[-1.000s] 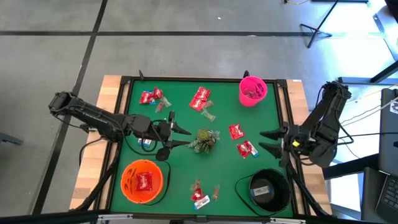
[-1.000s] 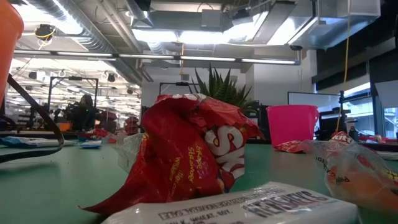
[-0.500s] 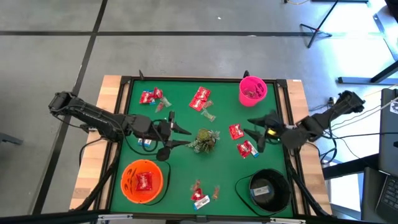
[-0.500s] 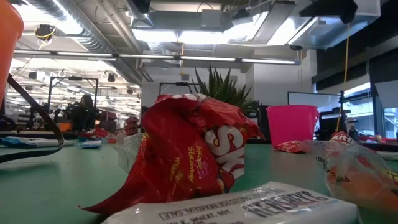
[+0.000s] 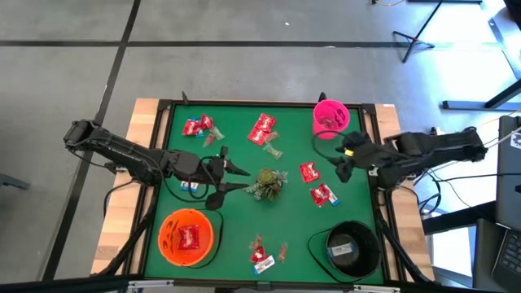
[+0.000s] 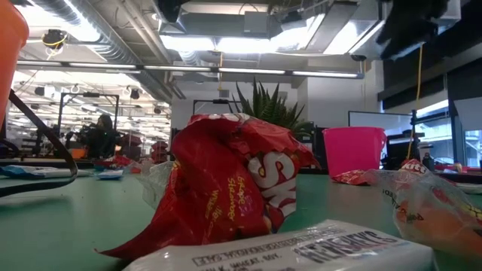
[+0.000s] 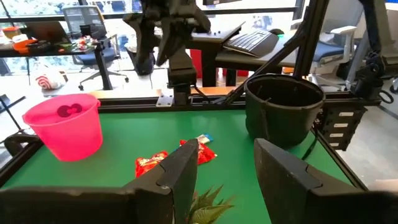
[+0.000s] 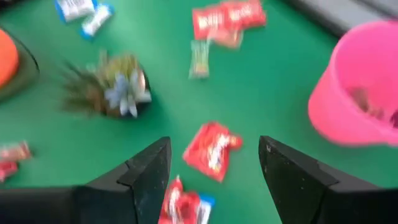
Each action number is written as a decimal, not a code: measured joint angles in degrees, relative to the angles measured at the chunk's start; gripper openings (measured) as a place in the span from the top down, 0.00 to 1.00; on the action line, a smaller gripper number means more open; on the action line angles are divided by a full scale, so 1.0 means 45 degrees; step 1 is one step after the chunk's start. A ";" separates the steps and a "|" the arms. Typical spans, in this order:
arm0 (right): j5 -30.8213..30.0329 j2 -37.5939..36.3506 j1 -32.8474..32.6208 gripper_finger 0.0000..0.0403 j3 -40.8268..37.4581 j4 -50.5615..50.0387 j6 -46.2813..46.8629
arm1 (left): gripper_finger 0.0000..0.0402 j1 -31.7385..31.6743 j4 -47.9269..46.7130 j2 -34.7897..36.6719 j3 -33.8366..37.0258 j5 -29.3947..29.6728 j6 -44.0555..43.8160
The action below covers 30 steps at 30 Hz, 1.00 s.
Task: Sort candy
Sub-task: Put the red candy into the orange bucket
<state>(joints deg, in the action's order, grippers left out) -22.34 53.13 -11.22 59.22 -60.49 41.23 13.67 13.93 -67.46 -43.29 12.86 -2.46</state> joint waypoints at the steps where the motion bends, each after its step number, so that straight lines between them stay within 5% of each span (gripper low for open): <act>1: 0.0542 0.0205 0.0265 0.40 0.0000 -0.0162 -0.0203 | 0.63 0.0000 0.0000 0.0000 0.0000 0.0004 0.0005; 5: 0.2092 0.1269 0.0875 0.40 0.0000 -0.0765 -0.1025 | 0.63 0.0000 -0.0087 0.0000 0.0000 0.0000 0.0005; 11: 0.2656 0.3587 0.0927 0.40 -0.0015 -0.1851 -0.2849 | 0.63 0.0000 -0.0186 0.0000 0.0000 0.0024 0.0005; 18: 0.3135 0.5457 0.0917 0.40 -0.0015 -0.0605 -0.4053 | 0.63 0.0000 -0.0511 0.0000 0.0000 0.0029 0.0005; 24: 0.3164 0.6006 0.0912 0.40 -0.0241 0.0696 -0.4502 | 0.63 0.0000 -0.0650 0.0000 0.0000 0.0029 -0.0009; 30: 0.3198 0.5033 0.0907 0.40 -0.2322 0.1999 -0.3592 | 0.63 0.0000 -0.0721 0.0000 0.0000 0.0029 -0.0084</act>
<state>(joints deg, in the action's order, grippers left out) -7.94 75.78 -7.14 48.77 -51.49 25.07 13.67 10.69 -67.46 -43.29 12.99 -2.83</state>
